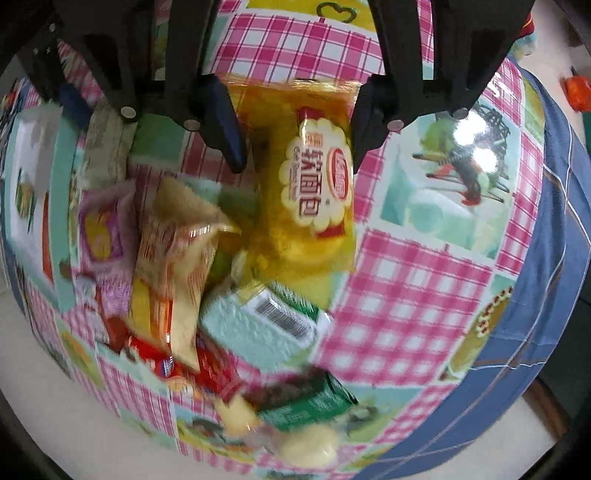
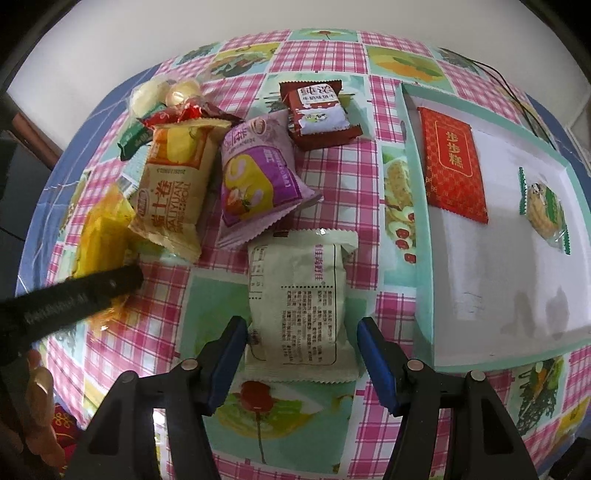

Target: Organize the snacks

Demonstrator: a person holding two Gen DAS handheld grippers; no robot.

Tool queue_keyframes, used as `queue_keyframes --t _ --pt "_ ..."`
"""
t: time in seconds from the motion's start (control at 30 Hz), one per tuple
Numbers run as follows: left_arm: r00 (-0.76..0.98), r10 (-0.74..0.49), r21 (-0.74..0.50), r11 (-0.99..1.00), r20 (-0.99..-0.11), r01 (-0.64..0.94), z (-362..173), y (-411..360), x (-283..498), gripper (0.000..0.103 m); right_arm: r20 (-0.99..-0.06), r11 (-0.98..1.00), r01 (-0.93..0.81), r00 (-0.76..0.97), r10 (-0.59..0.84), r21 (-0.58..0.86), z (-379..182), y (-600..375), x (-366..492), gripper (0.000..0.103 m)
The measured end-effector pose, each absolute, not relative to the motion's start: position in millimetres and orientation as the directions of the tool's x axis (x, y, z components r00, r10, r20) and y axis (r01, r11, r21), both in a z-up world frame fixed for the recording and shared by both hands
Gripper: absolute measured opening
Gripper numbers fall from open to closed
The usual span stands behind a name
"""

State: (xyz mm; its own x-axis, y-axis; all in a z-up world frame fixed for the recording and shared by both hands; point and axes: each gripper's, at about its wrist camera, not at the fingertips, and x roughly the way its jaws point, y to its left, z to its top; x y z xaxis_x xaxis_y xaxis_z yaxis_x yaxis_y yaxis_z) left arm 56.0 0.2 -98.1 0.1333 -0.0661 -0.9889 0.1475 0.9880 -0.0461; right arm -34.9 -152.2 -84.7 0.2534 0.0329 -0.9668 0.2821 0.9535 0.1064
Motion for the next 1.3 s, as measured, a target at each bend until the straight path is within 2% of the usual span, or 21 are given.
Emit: queue_keyframes --t 0.4,0.47,0.63,1.2,1.23,1.27,1.3 --pt "0.134 -0.051 -0.027 0.984 -0.990 0.179 -99 -10 50 0.054 -0.970 0.952 0.293 0.243 0.014 0.087 -90 -152 -32 0.064" --pt "0.138 -0.045 -0.020 0.984 -0.989 0.176 -99 -10 49 0.046 -0.971 0.953 0.291 0.241 0.009 0.081 -89 -151 -33 0.062" --pt "0.146 -0.063 -0.038 0.985 -0.987 0.167 -97 -5 53 0.044 -0.967 0.947 0.304 0.253 0.027 0.106 -85 -153 -37 0.058" --pt "0.284 -0.121 -0.092 0.989 -0.951 0.113 -47 13 48 0.042 -0.929 0.936 0.298 0.362 0.071 0.188 -48 -155 -40 0.050" --pt "0.291 -0.122 -0.093 0.989 -0.949 0.111 -45 14 47 0.042 -0.922 0.933 0.299 0.380 0.075 0.199 -43 -156 -41 0.047" --pt "0.306 -0.124 -0.095 0.990 -0.944 0.108 -41 16 46 0.042 -0.917 0.932 0.300 0.392 0.074 0.203 -39 -156 -42 0.021" --pt "0.314 -0.124 -0.095 0.990 -0.941 0.107 -38 16 42 0.042 -0.911 0.931 0.299 0.405 0.073 0.208 -35 -156 -43 0.018"
